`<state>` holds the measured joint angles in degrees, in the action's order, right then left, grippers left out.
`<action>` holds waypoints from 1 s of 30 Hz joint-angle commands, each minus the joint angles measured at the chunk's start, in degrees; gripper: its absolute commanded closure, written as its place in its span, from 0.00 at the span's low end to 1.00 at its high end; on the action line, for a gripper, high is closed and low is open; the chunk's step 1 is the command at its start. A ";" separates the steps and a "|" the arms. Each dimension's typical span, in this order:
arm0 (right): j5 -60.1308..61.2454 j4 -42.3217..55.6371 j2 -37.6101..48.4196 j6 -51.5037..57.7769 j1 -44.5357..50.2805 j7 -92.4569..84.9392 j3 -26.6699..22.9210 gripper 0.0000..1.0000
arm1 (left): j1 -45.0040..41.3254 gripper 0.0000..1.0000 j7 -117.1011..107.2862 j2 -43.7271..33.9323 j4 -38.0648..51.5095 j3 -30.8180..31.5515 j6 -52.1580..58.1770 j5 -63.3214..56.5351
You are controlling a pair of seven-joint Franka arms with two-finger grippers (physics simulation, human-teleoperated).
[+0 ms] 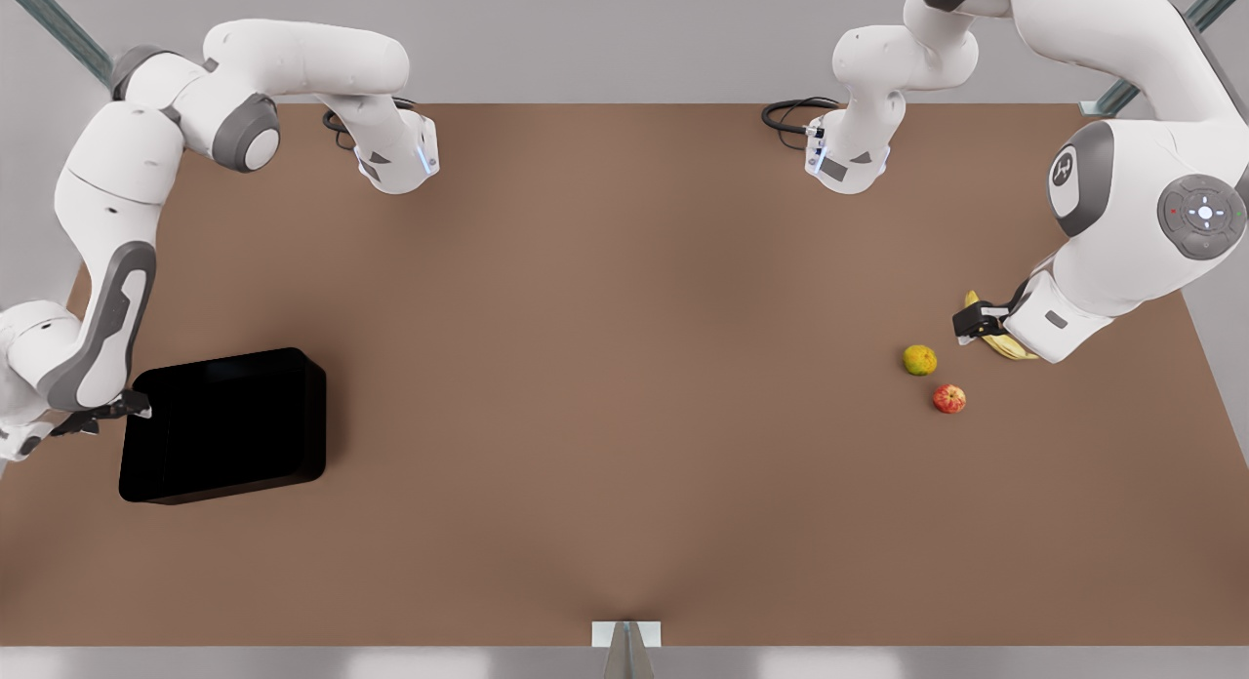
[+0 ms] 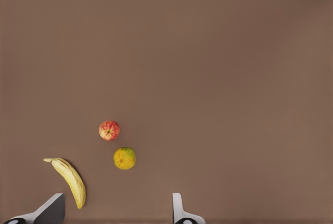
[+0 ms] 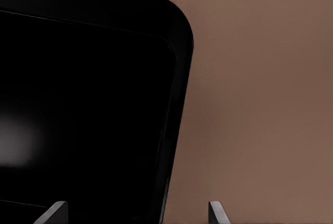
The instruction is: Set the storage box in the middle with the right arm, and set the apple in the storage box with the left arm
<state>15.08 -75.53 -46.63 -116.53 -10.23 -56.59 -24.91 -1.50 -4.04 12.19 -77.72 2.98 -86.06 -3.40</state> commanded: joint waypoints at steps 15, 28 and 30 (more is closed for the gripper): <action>2.85 0.04 -6.37 -4.94 -2.16 -18.03 0.03 0.00 | 0.00 0.00 0.17 0.03 0.03 0.01 0.02 -0.02; 1.97 0.47 -5.84 -3.88 -1.81 -20.14 0.03 0.79 | 0.00 0.00 0.08 0.12 0.03 0.01 0.02 -0.02; 1.97 1.00 -5.75 -2.04 -1.63 -19.97 0.03 0.79 | 0.00 0.00 0.09 0.12 0.03 0.01 0.02 -0.02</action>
<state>17.14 -74.70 -52.45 -119.95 -11.86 -72.16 -24.86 -1.50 -3.91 12.36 -77.72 2.98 -86.07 -3.39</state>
